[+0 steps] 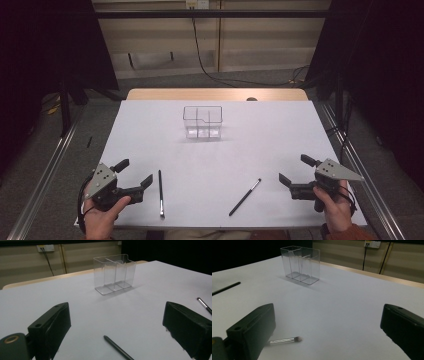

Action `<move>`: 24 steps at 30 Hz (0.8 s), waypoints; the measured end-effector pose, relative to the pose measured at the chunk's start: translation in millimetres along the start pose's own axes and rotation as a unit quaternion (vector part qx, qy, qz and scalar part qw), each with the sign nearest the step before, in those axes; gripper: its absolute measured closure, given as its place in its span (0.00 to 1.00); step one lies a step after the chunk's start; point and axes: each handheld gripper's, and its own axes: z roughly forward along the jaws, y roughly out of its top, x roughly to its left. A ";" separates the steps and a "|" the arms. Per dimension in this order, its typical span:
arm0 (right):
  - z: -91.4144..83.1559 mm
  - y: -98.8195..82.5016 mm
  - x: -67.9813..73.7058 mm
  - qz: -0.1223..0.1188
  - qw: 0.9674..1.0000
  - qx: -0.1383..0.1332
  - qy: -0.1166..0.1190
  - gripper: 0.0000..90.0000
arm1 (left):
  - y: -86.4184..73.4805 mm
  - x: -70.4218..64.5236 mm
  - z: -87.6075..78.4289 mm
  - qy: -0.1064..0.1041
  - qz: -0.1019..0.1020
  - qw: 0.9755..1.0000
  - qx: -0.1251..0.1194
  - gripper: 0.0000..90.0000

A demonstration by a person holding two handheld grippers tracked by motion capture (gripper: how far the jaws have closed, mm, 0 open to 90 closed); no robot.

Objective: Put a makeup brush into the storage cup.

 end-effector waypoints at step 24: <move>0.6 -0.1 -1.2 -0.001 1.000 0.004 -0.001 0.00 | 33.4 -7.0 32.1 -0.033 0.029 0.998 0.037 0.05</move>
